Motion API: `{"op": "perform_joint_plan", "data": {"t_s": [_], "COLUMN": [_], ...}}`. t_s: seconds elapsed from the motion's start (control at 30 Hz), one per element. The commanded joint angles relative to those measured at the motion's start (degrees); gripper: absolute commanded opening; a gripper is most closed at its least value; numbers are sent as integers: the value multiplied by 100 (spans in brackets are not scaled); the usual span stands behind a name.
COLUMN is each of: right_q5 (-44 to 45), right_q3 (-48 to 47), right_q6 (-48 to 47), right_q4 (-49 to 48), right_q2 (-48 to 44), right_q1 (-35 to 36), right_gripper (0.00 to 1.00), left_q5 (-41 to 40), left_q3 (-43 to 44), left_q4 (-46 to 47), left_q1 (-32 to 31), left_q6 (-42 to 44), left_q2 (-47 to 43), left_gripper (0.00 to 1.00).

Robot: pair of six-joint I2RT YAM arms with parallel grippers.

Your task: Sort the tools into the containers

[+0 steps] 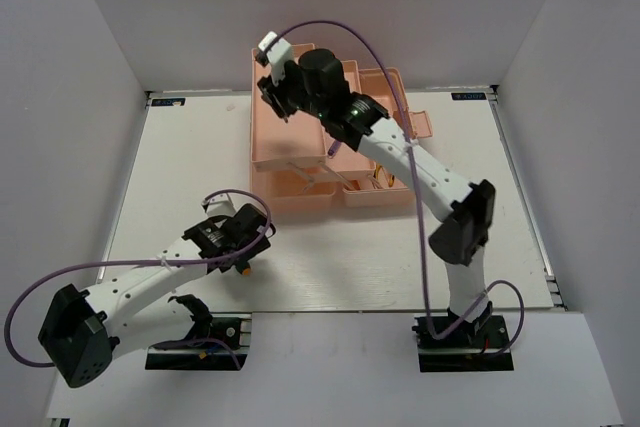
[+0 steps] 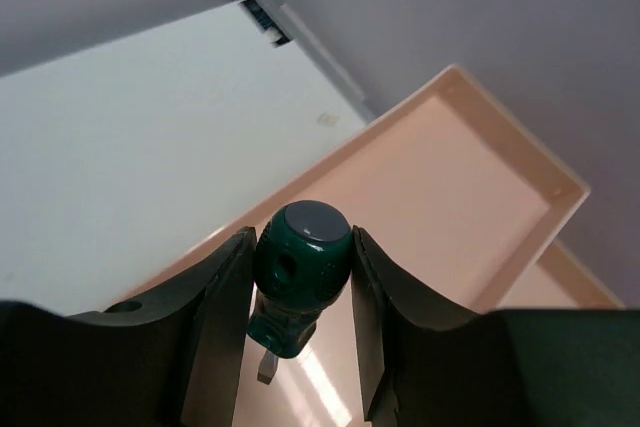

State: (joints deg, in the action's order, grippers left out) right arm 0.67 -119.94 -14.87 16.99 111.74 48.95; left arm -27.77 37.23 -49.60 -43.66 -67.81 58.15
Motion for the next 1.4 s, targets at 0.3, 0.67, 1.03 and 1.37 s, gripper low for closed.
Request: {"op": "perform_joint_plan", "data": {"t_s": [0.3,0.67,1.03,1.37], "right_q5": [-532,-857,-1315,-1666], "right_q3": [145,1095,2623,3845], "right_q6": [-104,872,1136,662], "right_q4": [58,427,454,673], "right_q2": [243,-1030,-2208,-2938], "right_q1": [-518,-1001,-1581,-2020], "right_gripper": [72,74,74,0], "left_q5": [202,369,369,-1175], "left_q3": [-251,-445,-182,2284], "left_q4": [495,776,525,-1893], "left_q1": [217,323,323,323], "left_q6": [383,602,673,48], "left_q2": [381,1022,1235,-928], "left_gripper": [84,83,27,3]}}
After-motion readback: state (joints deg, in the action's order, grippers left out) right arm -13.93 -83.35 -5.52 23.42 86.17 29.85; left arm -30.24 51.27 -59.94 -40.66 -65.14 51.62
